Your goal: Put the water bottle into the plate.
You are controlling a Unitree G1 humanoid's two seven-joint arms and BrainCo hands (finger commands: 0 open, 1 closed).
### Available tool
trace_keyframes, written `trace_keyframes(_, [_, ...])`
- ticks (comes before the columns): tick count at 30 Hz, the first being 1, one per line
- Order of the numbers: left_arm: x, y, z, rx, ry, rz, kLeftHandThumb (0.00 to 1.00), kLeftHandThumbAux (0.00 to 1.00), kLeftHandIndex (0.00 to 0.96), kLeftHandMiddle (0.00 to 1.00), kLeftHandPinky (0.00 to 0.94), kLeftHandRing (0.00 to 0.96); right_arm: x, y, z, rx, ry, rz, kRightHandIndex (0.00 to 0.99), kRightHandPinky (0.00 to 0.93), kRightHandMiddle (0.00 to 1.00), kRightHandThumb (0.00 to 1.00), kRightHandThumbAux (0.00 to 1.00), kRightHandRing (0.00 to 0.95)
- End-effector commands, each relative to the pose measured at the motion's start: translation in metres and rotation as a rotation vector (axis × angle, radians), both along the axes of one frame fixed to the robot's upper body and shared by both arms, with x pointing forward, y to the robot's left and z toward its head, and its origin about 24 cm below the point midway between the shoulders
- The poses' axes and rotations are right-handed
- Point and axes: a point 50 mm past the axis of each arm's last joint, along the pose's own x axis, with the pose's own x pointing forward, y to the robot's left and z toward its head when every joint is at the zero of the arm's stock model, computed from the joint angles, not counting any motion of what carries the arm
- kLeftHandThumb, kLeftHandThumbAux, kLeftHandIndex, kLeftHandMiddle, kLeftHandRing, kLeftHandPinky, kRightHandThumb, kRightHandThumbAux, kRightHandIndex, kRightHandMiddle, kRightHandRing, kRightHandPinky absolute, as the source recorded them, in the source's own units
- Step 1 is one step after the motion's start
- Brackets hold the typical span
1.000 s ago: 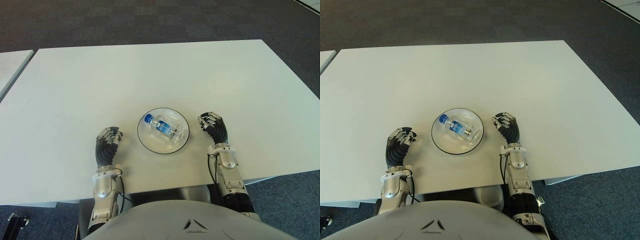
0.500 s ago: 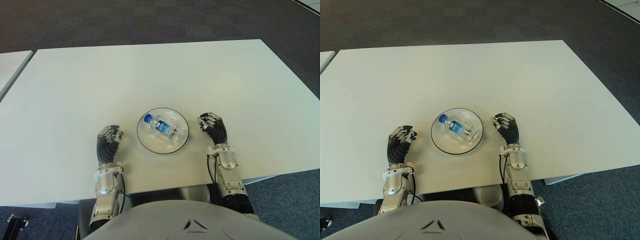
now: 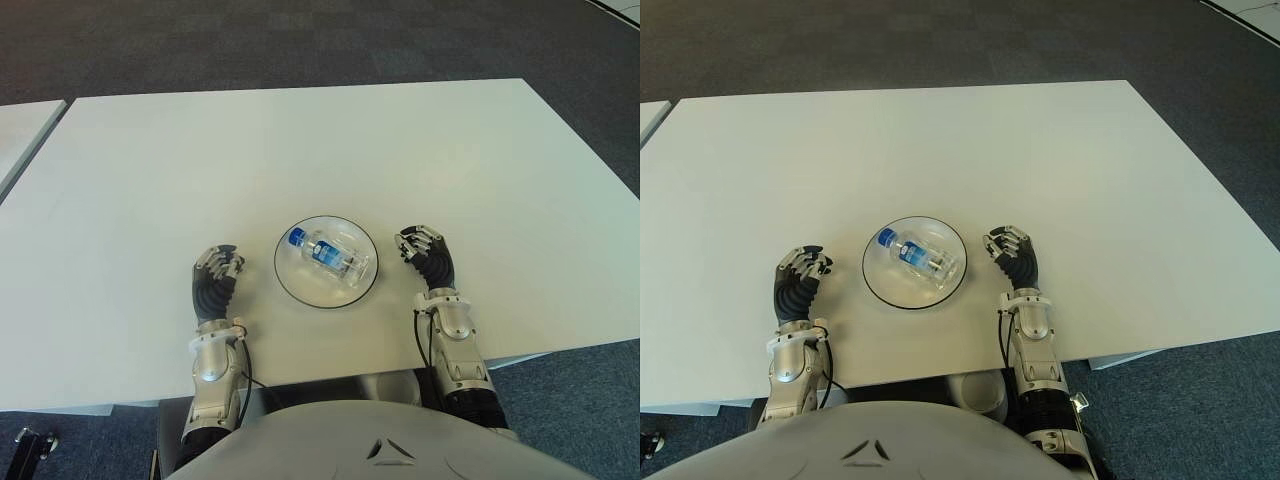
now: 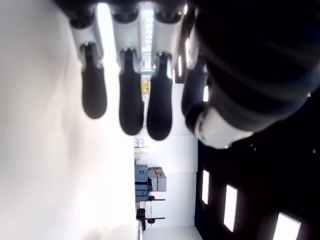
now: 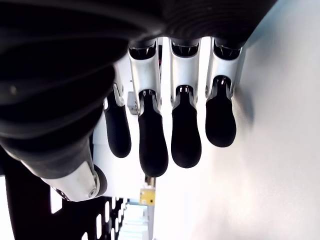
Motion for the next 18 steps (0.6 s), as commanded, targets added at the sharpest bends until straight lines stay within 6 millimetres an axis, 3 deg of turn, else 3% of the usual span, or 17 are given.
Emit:
trace_keyframes(1, [-0.0010, 0.0012, -0.0086, -0.006, 0.051, -0.003, 0.703, 0.713, 0.433, 0.562, 0.506, 0.525, -0.0053, 0.0027, -0.0086, 0.017, 0.050, 0.006, 0.434, 0.669, 0.645, 0.705, 0.728, 0.653])
trace_keyframes(18, [0.0048, 0.0056, -0.0081, 0.019, 0.058, -0.005, 0.704, 0.714, 0.434, 0.573, 0.517, 0.533, -0.0051, 0.0022, -0.0085, 0.021, 0.040, 0.009, 0.435, 0.671, 0.652, 0.705, 0.728, 0.655])
